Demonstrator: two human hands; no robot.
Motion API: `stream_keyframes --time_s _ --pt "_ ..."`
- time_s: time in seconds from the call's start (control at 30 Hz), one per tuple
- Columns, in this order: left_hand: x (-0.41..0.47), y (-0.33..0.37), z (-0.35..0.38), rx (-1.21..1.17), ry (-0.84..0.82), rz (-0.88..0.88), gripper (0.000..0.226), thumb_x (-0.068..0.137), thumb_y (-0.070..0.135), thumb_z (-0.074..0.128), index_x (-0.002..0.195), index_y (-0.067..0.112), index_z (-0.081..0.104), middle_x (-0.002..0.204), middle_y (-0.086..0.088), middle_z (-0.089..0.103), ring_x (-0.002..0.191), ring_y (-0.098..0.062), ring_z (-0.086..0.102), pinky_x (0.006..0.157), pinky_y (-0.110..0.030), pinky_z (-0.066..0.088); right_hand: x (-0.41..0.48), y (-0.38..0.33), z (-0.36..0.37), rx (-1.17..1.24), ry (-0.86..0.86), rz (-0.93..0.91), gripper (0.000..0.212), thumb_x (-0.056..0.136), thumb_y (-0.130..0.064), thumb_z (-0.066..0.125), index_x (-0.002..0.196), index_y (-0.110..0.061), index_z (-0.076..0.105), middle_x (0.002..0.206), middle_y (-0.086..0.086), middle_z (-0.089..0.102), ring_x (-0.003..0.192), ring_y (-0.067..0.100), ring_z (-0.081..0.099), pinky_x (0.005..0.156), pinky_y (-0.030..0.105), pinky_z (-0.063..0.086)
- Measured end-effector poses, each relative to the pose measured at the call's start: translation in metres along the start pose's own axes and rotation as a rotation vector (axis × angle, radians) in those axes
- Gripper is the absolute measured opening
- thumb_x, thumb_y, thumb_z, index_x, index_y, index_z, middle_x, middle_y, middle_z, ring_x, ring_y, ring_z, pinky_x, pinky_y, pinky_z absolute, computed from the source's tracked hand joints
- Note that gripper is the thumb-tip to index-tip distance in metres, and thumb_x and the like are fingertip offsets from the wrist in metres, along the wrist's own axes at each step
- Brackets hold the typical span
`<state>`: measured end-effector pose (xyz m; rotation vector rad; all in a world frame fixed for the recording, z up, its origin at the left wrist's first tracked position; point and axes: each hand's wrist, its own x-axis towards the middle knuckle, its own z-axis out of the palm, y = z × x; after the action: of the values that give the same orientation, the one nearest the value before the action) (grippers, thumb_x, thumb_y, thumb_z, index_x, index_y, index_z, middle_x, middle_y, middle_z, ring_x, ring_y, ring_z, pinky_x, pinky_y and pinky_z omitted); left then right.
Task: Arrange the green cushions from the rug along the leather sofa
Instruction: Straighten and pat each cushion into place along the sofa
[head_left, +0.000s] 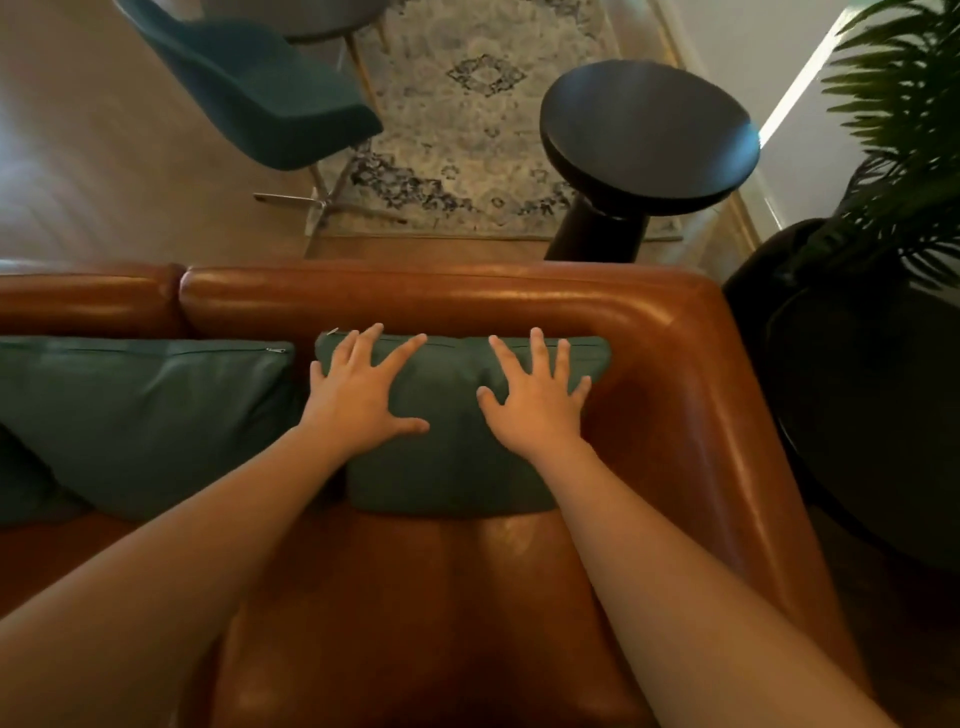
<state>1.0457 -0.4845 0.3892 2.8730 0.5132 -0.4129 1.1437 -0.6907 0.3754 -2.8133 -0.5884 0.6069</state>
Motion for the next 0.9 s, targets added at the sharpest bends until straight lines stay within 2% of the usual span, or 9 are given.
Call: stream_keyframes --time_s 0.13,0.27,0.4,0.53,0.63,0.7,0.8,0.9 --pt "0.043 -0.022 0.015 0.061 -0.105 0.061 0.105 0.083 0.083 0.06 0.156 0.064 -0.013 0.176 -0.001 -0.007 0.161 -0.035 -0.009 0.118 -0.08 0.011 0.043 -0.031 0.025 -0.071 0.022 0.024 0.067 0.104 -0.067 0.028 0.163 -0.054 -0.002 0.174 0.001 -0.02 0.157 0.039 -0.026 0.118 0.078 -0.008" --pt "0.059 -0.046 0.034 0.081 -0.182 0.069 0.098 0.084 0.09 0.045 0.156 0.063 -0.015 0.177 0.001 -0.005 0.161 -0.035 -0.013 0.116 -0.082 0.005 0.064 -0.018 0.045 -0.06 -0.025 0.216 0.063 0.102 -0.074 0.012 0.161 -0.058 0.0 0.176 -0.002 -0.016 0.157 0.041 -0.025 0.112 0.085 -0.008" --pt "0.065 -0.061 0.054 0.027 -0.201 0.101 0.093 0.083 0.093 0.039 0.157 0.064 -0.011 0.177 0.003 -0.002 0.161 -0.034 -0.009 0.117 -0.081 0.01 0.072 -0.004 0.063 -0.048 -0.074 0.272 0.067 0.095 -0.084 0.007 0.159 -0.062 0.01 0.176 -0.006 -0.007 0.158 0.038 -0.024 0.11 0.086 -0.008" --pt "0.071 -0.068 0.069 -0.075 -0.275 0.09 0.093 0.08 0.095 0.041 0.155 0.068 -0.006 0.176 0.004 0.002 0.16 -0.036 -0.001 0.116 -0.079 0.022 0.079 -0.003 0.069 -0.007 -0.129 0.267 0.067 0.094 -0.086 0.011 0.157 -0.064 0.014 0.176 -0.007 -0.004 0.159 0.037 -0.02 0.113 0.085 -0.006" --pt "0.081 -0.074 0.065 -0.098 -0.344 0.113 0.093 0.077 0.097 0.042 0.154 0.07 -0.001 0.175 0.003 0.008 0.158 -0.038 0.005 0.117 -0.077 0.022 0.084 -0.005 0.057 -0.02 -0.214 0.273 0.068 0.093 -0.087 0.013 0.157 -0.064 0.017 0.176 -0.006 0.002 0.16 0.039 -0.014 0.113 0.085 -0.001" --pt "0.083 -0.077 0.056 -0.126 -0.306 0.108 0.088 0.079 0.096 0.04 0.157 0.068 0.009 0.173 0.002 0.014 0.158 -0.036 0.007 0.119 -0.075 0.019 0.089 -0.004 0.043 -0.02 -0.232 0.267 0.066 0.094 -0.086 0.015 0.156 -0.064 0.02 0.175 -0.007 0.006 0.16 0.039 -0.009 0.113 0.084 0.002" --pt "0.077 -0.088 0.054 -0.241 -0.067 0.076 0.081 0.085 0.088 0.041 0.158 0.054 0.032 0.17 -0.002 0.022 0.158 -0.03 0.015 0.123 -0.068 0.02 0.093 0.014 0.029 -0.045 -0.121 0.3 0.064 0.098 -0.081 0.015 0.156 -0.06 0.027 0.174 -0.008 0.011 0.16 0.035 -0.005 0.113 0.085 0.003" --pt "0.072 -0.091 0.067 -0.187 -0.017 0.072 0.074 0.091 0.082 0.04 0.159 0.051 0.034 0.168 -0.001 0.03 0.156 -0.026 0.021 0.123 -0.065 0.023 0.092 0.041 0.035 -0.013 -0.11 0.333 0.063 0.097 -0.082 0.016 0.154 -0.061 0.03 0.173 -0.011 0.014 0.161 0.03 -0.008 0.111 0.087 0.001"
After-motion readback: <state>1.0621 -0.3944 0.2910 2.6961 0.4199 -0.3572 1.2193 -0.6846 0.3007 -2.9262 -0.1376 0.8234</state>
